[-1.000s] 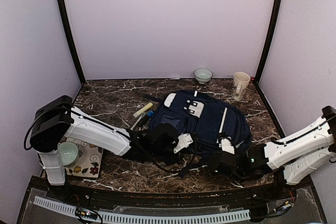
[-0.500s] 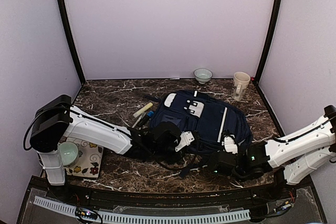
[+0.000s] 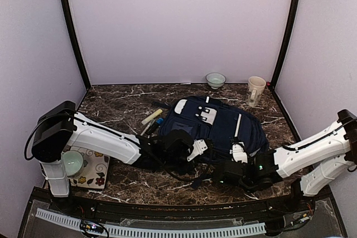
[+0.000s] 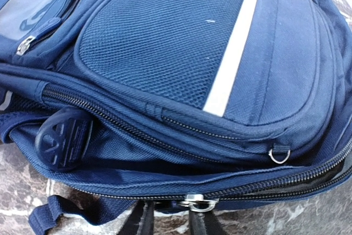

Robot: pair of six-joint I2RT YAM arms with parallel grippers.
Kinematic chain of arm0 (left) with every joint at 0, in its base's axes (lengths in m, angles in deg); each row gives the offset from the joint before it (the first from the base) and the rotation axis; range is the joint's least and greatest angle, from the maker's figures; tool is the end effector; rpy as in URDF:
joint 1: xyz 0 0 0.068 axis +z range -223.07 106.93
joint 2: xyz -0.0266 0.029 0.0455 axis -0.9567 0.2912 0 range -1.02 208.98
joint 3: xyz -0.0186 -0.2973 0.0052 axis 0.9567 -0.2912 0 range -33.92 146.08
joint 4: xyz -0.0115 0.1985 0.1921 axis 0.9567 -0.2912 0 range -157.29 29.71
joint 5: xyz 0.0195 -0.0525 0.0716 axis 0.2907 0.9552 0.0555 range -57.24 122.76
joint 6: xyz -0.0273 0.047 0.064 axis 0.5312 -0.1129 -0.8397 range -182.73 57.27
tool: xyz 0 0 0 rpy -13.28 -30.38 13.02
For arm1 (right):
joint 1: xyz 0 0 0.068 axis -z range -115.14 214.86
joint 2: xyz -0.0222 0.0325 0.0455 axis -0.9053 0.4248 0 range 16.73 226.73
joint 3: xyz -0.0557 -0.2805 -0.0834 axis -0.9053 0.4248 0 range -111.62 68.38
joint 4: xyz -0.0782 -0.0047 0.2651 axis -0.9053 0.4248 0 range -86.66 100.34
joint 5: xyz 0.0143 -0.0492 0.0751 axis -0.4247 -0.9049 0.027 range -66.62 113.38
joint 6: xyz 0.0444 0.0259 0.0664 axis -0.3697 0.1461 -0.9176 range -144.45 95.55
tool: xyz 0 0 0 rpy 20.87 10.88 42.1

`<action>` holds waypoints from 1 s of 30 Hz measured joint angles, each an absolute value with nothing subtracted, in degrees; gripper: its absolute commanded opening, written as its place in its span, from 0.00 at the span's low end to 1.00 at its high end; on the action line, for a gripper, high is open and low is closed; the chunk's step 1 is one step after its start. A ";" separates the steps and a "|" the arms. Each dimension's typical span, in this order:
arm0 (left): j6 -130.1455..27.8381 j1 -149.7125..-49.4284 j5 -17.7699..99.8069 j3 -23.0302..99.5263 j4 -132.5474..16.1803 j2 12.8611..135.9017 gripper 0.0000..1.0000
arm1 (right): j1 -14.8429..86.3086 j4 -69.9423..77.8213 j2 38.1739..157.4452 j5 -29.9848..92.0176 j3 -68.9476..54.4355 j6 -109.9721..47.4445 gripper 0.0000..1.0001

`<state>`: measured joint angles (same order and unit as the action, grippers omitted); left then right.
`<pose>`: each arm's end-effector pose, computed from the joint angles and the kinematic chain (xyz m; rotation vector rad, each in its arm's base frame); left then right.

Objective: Pack the student bag
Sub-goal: Zip the student bag into the largest pocket of the bag.

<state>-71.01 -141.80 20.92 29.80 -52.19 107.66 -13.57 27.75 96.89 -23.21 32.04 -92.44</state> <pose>0.1797 -0.4201 0.1586 1.2913 1.8080 -0.3599 0.1017 0.2308 0.1460 -0.0193 2.2665 0.1351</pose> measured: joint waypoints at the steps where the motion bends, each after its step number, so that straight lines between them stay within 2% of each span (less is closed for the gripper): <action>1: -70.98 -141.82 20.86 29.80 -52.19 107.66 0.00 | -13.49 27.94 96.89 -23.28 32.04 -92.68 0.17; 7: -70.66 -141.97 20.42 29.80 -52.19 107.66 0.00 | -12.70 28.60 94.48 -23.02 33.11 -92.78 0.00; 13: -70.13 -142.43 20.16 29.80 -51.75 107.66 0.00 | -11.83 27.94 88.87 -21.88 36.39 -92.37 0.00; 18: -69.96 -142.72 18.71 29.80 -51.38 107.66 0.00 | -10.56 26.74 79.10 -18.93 41.02 -90.73 0.00; 24: -69.72 -143.05 17.16 29.10 -49.89 107.59 0.00 | -5.55 23.42 68.37 -14.05 47.08 -87.21 0.00; 30: -69.45 -143.09 16.09 25.41 -48.39 105.19 0.00 | -2.62 23.99 62.92 -11.06 48.91 -85.57 0.00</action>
<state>-69.45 -143.09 16.09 25.41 -48.39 105.19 -2.62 23.99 62.92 -11.06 48.91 -85.57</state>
